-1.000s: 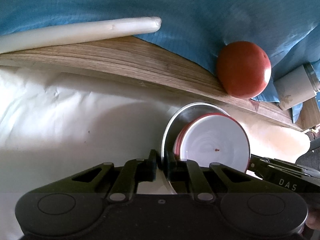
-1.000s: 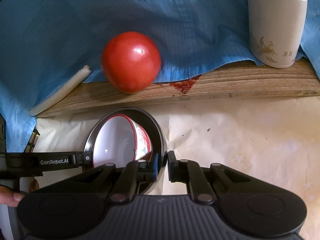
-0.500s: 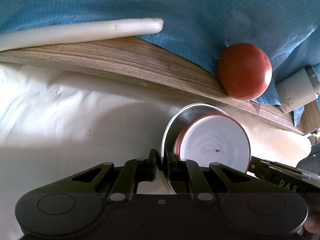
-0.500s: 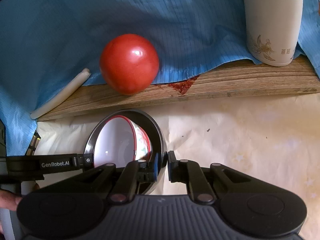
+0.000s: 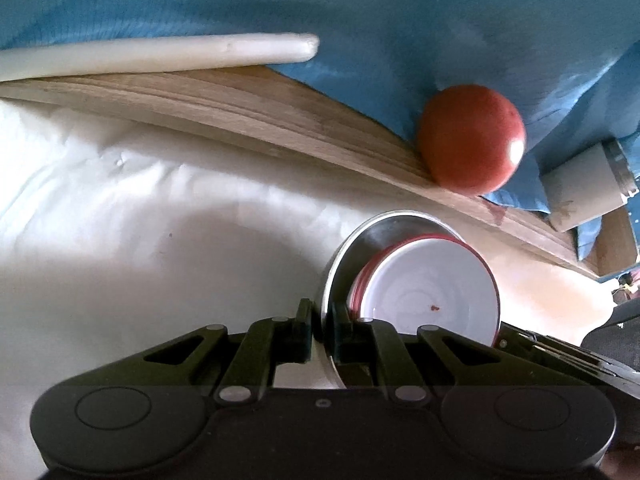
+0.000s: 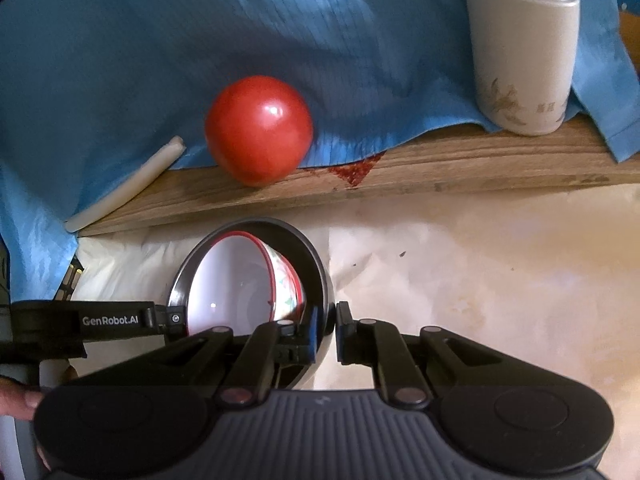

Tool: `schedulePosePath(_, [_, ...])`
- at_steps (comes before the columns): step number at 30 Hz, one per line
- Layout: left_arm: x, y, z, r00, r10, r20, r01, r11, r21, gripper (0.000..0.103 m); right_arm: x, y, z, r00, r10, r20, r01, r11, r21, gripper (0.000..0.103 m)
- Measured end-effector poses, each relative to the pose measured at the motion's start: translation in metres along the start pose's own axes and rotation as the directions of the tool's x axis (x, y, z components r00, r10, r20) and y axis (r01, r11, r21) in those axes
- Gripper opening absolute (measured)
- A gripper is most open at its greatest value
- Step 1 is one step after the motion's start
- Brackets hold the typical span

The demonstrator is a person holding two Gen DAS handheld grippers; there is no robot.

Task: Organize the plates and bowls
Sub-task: 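Lift the steel plate with the nested bowls using both grippers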

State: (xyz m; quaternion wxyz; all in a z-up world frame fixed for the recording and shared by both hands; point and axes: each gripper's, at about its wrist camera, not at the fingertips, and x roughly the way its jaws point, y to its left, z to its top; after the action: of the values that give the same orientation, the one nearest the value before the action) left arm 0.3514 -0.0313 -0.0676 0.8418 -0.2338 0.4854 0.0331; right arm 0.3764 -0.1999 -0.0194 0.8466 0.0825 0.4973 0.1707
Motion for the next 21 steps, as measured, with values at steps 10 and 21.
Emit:
schedulePosePath(10, [-0.008,-0.022,-0.011,0.999,-0.019,0.045,0.02,1.0,-0.023,0.008,-0.025,-0.014,0.001,0.999,0.004,0.042,-0.002,0.999,-0.038,0.01])
schedulePosePath(21, [-0.018,-0.043,-0.021,0.997,-0.022,0.074,0.024,0.999,-0.026,0.008,-0.047,-0.023,-0.003,0.998,0.023,0.064,-0.02,0.998,-0.057,0.01])
